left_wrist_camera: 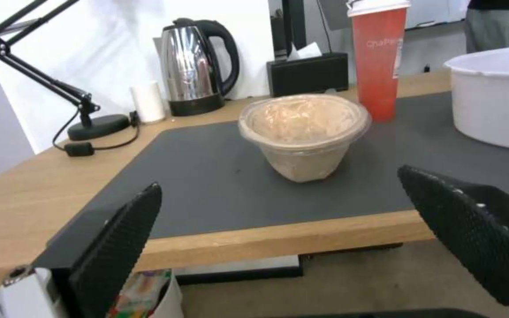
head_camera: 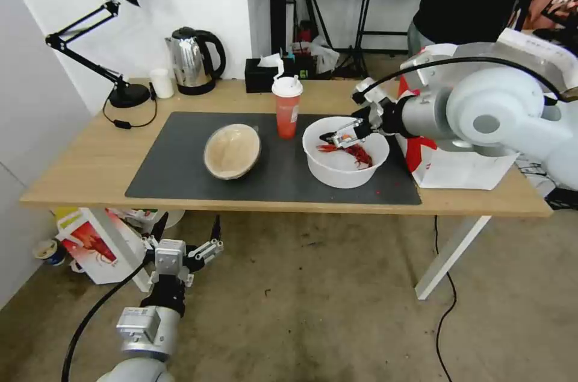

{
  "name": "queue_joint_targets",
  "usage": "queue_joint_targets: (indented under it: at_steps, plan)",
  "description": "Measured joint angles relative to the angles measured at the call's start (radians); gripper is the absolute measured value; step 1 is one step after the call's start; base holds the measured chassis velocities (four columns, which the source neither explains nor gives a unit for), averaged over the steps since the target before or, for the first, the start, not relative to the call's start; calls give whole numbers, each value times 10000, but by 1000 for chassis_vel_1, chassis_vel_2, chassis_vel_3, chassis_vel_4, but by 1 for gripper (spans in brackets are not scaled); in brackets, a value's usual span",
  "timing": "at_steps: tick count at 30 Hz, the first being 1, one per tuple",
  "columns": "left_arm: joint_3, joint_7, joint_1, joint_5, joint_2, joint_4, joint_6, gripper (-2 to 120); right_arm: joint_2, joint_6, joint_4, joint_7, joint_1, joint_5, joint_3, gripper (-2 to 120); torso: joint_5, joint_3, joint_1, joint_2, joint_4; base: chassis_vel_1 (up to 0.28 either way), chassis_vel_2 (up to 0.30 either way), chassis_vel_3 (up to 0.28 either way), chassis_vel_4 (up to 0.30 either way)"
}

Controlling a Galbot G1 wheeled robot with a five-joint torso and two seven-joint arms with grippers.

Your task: Pick up the trash from the table and place it into the takeout bag.

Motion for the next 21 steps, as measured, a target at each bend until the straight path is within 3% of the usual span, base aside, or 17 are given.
queue_joint_targets:
  at_steps: [2,4,7,21]
  plan:
    - [0,0,0,0,0,0,0,100,-41,0,0,-215,-5,-150,-35,100,0,0,0,0,0,0,0,0,0]
    - [0,0,0,0,0,0,0,100,-228,2,1,-1252,-11,-850,-238,100,1,0,0,0,-1,0,0,0,0]
    - [0,0,0,0,0,0,0,100,-311,2,22,-1615,-39,-1013,-341,100,1,0,0,0,-1,0,0,0,0]
    - [0,0,0,0,0,0,0,100,-373,2,74,-2273,-74,-1077,-534,100,0,0,0,0,0,0,0,0,0]
